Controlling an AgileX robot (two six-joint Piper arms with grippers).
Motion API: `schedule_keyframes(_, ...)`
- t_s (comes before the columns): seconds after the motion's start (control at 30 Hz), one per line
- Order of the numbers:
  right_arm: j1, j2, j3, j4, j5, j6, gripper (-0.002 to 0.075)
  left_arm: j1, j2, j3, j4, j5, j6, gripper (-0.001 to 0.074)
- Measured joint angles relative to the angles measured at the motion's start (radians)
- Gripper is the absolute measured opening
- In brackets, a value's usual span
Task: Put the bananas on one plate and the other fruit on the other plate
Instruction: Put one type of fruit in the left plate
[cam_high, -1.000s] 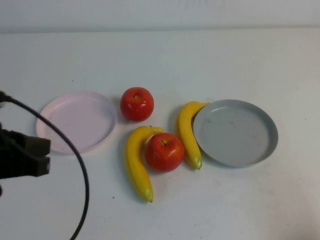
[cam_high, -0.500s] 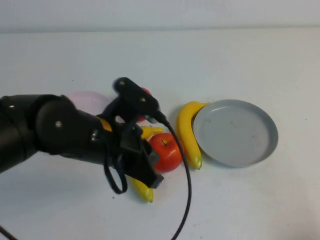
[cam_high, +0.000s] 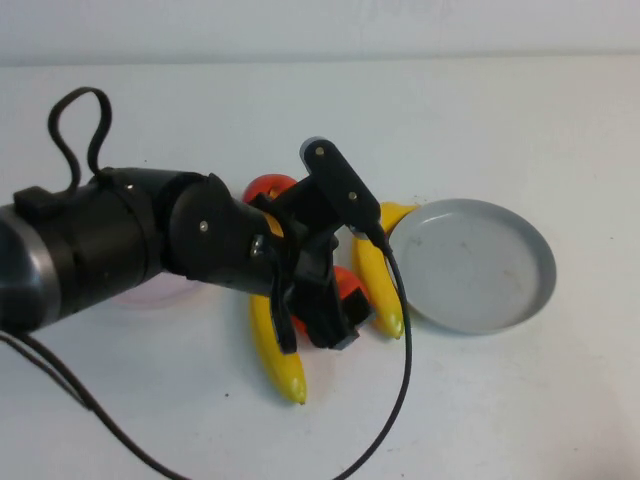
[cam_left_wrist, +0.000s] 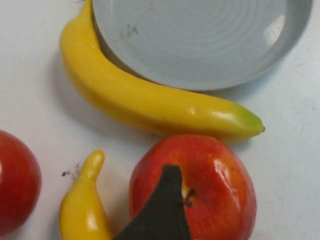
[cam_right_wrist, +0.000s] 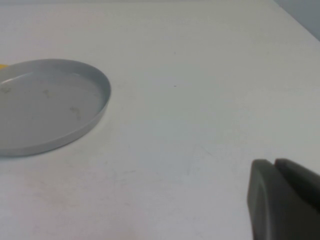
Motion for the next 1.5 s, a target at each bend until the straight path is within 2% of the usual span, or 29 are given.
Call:
schedule_keyframes(0.1, 0.000, 0.000, 0.000, 0.000, 0.000, 0.000, -0.0018, 0.002, 0.043, -0.047, 0.004, -0.002, 0.004, 0.0668)
schedule_keyframes(0.3, 0.000, 0.000, 0.000, 0.000, 0.000, 0.000, -0.0018, 0.002, 0.145, -0.177, 0.021, 0.100, -0.025, 0.0668)
schedule_keyframes(0.47, 0.000, 0.000, 0.000, 0.000, 0.000, 0.000, -0.0018, 0.002, 0.205, -0.253, 0.149, 0.226, -0.202, 0.0668)
schedule_keyframes(0.63, 0.000, 0.000, 0.000, 0.000, 0.000, 0.000, -0.0018, 0.002, 0.222, -0.261, 0.217, 0.259, -0.287, 0.0668)
schedule_keyframes(1.27, 0.000, 0.000, 0.000, 0.000, 0.000, 0.000, -0.0018, 0.010, 0.286, -0.278, 0.287, 0.237, -0.306, 0.0668)
schedule_keyframes(1.33, 0.000, 0.000, 0.000, 0.000, 0.000, 0.000, -0.0018, 0.010, 0.286, -0.278, 0.287, 0.235, -0.310, 0.0652)
schedule_keyframes(1.43, 0.000, 0.000, 0.000, 0.000, 0.000, 0.000, -0.0018, 0.010, 0.287, -0.278, 0.289, 0.233, -0.318, 0.0575)
schedule_keyframes(1.5, 0.000, 0.000, 0.000, 0.000, 0.000, 0.000, -0.0018, 0.010, 0.287, -0.278, 0.289, 0.233, -0.320, 0.0575)
